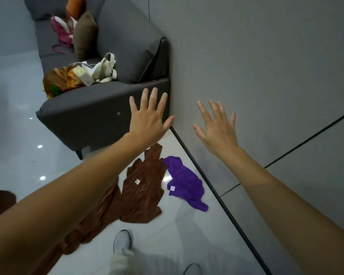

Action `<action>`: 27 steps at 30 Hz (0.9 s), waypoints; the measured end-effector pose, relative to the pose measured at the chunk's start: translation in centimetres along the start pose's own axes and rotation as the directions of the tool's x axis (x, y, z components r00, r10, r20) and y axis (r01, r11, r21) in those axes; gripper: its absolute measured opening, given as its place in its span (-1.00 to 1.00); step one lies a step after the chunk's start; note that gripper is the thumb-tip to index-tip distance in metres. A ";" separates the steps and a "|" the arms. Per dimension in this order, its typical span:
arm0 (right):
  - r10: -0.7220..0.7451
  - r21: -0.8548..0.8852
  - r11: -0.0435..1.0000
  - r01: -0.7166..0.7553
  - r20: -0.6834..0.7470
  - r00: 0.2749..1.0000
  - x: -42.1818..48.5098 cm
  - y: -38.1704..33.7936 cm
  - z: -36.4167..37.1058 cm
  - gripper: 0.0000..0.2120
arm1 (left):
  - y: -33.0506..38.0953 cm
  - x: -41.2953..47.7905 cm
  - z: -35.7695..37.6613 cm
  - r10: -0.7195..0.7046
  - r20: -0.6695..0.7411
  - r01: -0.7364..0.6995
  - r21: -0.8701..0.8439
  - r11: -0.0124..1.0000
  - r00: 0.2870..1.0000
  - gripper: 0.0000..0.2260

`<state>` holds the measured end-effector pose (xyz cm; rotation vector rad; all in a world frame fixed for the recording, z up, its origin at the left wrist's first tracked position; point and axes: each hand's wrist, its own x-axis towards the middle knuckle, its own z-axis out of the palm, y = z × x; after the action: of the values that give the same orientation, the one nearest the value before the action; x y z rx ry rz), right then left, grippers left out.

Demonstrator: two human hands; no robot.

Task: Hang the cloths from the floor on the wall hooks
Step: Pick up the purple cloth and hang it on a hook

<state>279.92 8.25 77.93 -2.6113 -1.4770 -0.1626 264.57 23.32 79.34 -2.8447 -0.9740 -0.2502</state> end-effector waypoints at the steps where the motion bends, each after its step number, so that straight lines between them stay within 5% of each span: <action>1: -0.003 0.000 1.000 0.003 0.009 1.000 0.4 0.3 1.8 -0.35 | 0.3 0.4 2.0 -0.007 0.008 0.007 -0.007 1.000 1.000 -0.36; 18: 0.084 0.035 0.996 -0.084 0.000 0.996 -1.4 7.0 49.3 -0.38 | 4.6 2.0 48.3 0.120 -0.012 -0.120 0.021 0.993 0.993 -0.37; 27: 0.139 0.035 0.990 -0.139 0.005 0.990 -2.9 9.6 66.3 -0.37 | 7.7 2.2 65.9 0.160 -0.033 -0.159 0.035 0.987 0.987 -0.36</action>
<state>288.41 12.37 11.52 -2.6748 -1.2802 -0.1165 278.64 29.81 14.77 -2.8583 -0.7313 -0.2645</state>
